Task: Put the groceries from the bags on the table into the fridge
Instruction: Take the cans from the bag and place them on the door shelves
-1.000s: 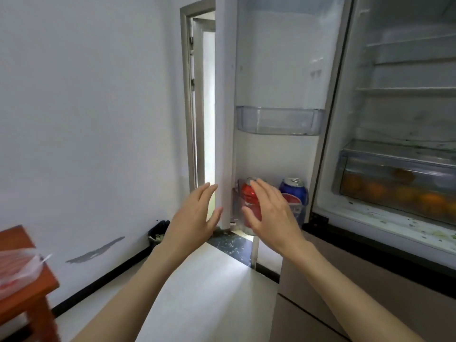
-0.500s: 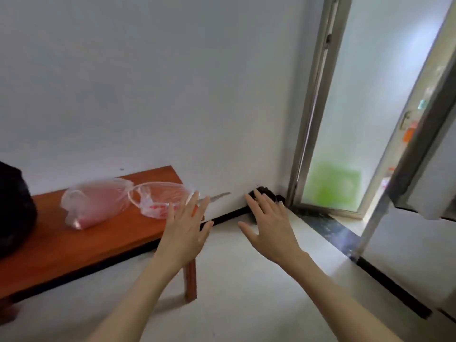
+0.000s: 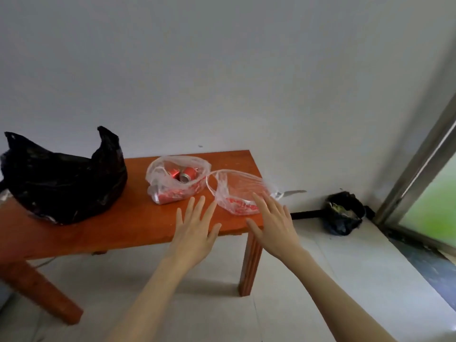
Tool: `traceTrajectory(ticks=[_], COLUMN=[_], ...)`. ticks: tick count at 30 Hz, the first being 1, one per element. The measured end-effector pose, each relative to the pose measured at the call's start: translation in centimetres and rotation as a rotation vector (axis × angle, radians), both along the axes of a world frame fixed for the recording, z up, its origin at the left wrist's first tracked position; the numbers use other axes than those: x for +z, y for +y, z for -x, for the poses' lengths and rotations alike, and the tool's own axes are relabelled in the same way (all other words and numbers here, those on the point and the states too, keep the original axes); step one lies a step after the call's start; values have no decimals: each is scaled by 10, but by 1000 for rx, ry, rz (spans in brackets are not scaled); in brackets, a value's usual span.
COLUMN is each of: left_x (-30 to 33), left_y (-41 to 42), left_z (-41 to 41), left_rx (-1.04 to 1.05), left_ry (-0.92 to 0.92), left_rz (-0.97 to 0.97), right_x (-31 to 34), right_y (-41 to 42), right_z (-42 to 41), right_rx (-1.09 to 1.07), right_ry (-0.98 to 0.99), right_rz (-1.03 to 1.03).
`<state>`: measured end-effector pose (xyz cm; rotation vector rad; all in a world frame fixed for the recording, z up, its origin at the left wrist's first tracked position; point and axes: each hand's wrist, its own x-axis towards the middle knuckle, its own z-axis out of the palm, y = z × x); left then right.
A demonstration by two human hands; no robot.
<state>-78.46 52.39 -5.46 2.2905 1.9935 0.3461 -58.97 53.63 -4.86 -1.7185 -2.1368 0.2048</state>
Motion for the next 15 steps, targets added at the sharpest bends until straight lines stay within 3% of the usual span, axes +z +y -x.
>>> traceTrajectory(ticks=[7, 15], left_x=[-7, -17], left_y=[92, 186], left_z=[28, 84], left_rx=[110, 166], left_ry=[-28, -54], left_rz=[-38, -65], right_x=[5, -21], right_y=[113, 226], right_z=[24, 76], right_rx=[145, 241], right_ry=[72, 22], right_rz=[56, 135])
